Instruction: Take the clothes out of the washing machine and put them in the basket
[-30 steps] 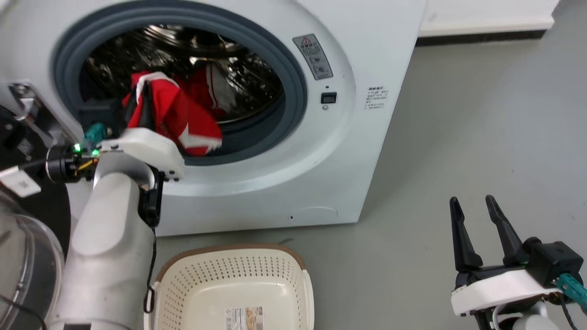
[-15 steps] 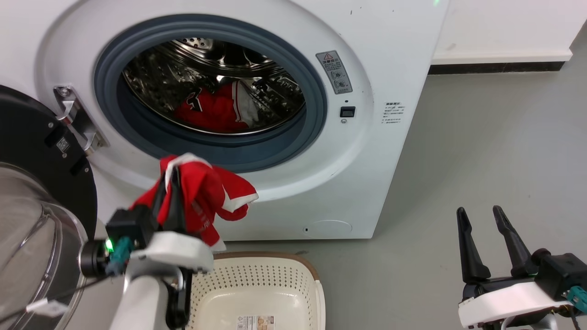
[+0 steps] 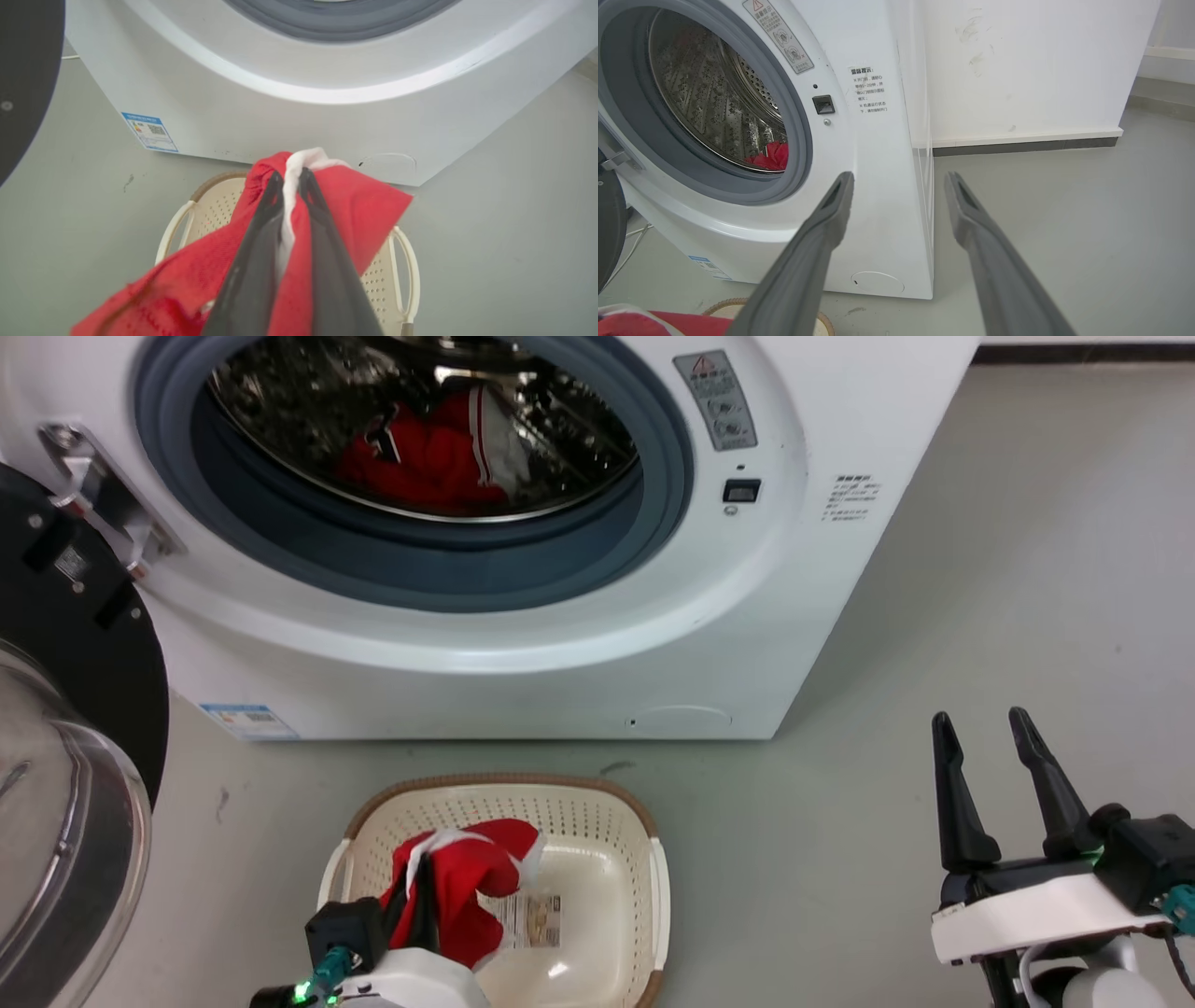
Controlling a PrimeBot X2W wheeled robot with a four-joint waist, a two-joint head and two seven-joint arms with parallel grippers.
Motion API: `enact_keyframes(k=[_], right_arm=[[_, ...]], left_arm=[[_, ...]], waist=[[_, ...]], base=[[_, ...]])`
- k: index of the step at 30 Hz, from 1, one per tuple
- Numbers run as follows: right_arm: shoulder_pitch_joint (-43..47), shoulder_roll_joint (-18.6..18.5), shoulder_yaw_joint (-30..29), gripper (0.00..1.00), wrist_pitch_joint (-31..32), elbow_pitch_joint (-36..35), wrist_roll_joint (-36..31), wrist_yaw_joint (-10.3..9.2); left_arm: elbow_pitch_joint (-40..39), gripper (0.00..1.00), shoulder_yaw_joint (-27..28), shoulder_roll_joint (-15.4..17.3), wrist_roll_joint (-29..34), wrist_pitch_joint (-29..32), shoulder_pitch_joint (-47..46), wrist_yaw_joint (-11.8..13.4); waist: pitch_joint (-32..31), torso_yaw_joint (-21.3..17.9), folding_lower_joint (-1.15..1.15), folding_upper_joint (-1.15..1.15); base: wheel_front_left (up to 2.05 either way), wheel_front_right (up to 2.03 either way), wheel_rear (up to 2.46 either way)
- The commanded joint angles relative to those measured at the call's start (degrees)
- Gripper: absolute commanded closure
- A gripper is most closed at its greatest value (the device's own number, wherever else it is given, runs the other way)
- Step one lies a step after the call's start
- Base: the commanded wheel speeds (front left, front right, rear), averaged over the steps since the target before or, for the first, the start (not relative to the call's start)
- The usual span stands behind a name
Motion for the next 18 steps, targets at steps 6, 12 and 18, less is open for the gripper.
enact_keyframes(k=[6, 12, 18], right_arm=[[-3.7, -0.1, 1.0, 0.0, -0.3, -0.8, -0.9, -0.02], [-7.2, -0.1, 2.4, 0.0, -0.7, -1.1, -1.0, -0.02], [-10.5, 0.0, 3.6, 0.0, -1.6, -0.5, -0.8, -0.03]], left_arm=[[9.9, 1.0, -2.0, -0.2, -2.1, -1.0, -5.5, 0.4], [19.8, 1.0, -3.0, -0.2, -5.5, -1.4, -13.4, 1.2], [26.0, 1.0, -2.1, -0.2, -7.0, -1.3, -19.8, 2.6]], waist=[[8.9, -0.1, 0.0, 0.0], [16.3, -1.5, 0.0, 0.0], [22.7, -3.8, 0.0, 0.0]], base=[[0.0, 0.0, 0.0], [0.0, 0.0, 0.0], [0.0, 0.0, 0.0]])
